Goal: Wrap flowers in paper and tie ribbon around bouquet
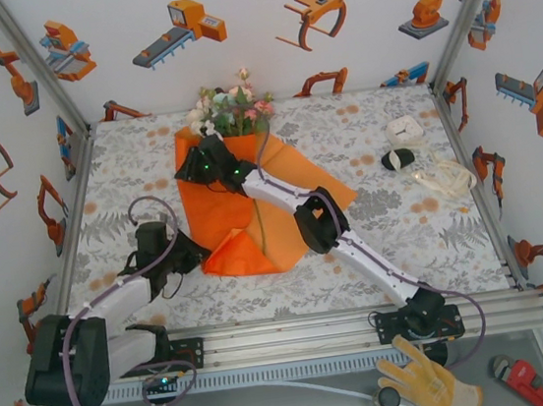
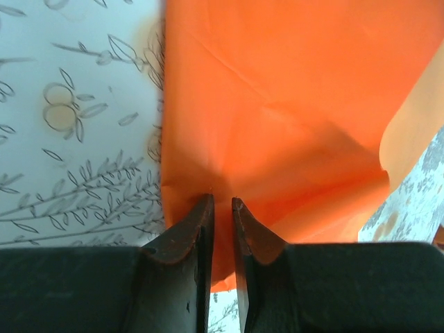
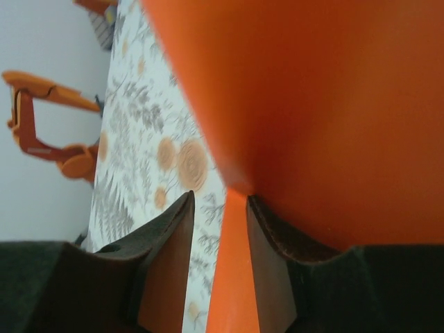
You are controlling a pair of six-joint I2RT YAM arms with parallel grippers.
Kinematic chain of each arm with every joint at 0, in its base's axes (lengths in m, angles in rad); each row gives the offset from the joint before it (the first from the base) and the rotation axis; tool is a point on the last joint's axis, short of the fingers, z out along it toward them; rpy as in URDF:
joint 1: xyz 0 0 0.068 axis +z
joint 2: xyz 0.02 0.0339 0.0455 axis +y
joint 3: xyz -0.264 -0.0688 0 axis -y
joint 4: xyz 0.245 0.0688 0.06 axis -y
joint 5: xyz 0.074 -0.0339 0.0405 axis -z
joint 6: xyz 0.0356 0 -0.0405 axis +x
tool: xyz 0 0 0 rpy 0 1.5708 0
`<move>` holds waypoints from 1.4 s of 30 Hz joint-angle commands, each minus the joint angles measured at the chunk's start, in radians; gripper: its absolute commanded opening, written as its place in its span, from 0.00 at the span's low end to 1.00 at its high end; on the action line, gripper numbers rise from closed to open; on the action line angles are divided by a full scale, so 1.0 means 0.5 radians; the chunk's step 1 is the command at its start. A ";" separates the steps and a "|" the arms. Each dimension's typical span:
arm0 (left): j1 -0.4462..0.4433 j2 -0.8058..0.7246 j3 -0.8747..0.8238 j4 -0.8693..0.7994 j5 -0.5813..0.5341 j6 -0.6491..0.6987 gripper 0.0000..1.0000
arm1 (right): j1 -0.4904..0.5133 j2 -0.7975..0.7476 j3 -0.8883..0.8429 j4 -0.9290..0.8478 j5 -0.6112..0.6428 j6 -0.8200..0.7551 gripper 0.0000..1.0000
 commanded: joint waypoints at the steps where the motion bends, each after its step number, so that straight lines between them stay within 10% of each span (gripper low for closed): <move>1: -0.110 -0.024 -0.068 -0.330 -0.036 -0.055 0.27 | -0.013 0.128 0.081 0.026 0.289 0.004 0.37; 8: -0.143 -0.086 -0.103 -0.363 0.043 -0.004 0.42 | 0.002 0.180 0.048 0.021 0.238 0.048 0.35; 19: -0.283 -0.043 -0.081 -0.460 -0.121 -0.040 0.38 | -0.032 -0.118 0.036 -0.118 0.016 -0.066 0.35; 29: -0.283 -0.177 -0.048 -0.460 -0.143 0.053 0.35 | 0.004 -1.806 -2.239 0.103 -0.009 -0.206 0.37; 42: -0.286 -0.260 -0.039 -0.555 -0.282 0.047 0.37 | 0.286 -1.839 -2.625 -0.124 -0.291 0.033 0.36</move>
